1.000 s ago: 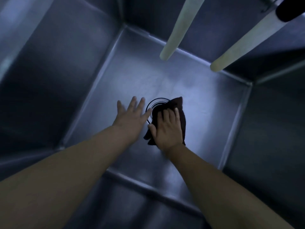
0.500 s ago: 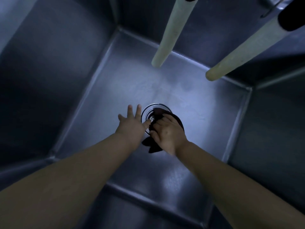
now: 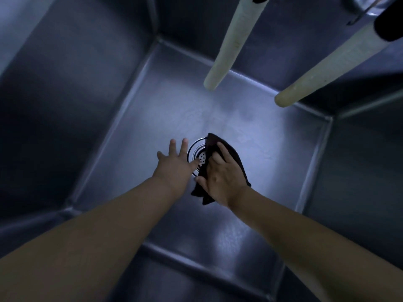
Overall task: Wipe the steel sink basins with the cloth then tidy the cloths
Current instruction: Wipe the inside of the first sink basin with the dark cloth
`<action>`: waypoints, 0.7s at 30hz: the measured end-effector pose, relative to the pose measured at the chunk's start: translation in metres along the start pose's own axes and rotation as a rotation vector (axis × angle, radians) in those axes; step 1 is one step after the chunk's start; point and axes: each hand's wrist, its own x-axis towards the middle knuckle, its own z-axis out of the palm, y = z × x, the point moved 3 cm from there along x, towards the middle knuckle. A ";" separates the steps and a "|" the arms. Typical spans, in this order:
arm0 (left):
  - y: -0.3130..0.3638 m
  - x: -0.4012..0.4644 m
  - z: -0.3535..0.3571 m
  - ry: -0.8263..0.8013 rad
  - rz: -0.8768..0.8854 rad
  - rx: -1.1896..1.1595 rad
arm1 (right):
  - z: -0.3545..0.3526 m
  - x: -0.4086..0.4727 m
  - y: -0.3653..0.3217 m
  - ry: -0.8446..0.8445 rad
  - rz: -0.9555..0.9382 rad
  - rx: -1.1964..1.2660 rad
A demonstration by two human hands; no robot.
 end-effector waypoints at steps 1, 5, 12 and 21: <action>0.000 0.000 0.000 -0.002 0.001 -0.008 | 0.000 0.001 -0.001 0.006 0.005 -0.009; -0.003 0.001 0.002 0.009 0.001 -0.013 | -0.008 0.005 -0.002 0.250 0.120 0.254; -0.004 0.001 0.002 0.029 0.007 -0.026 | 0.001 0.000 0.006 0.171 0.063 0.477; -0.001 -0.001 -0.003 -0.013 0.004 -0.045 | -0.003 0.002 -0.004 -0.001 0.132 0.204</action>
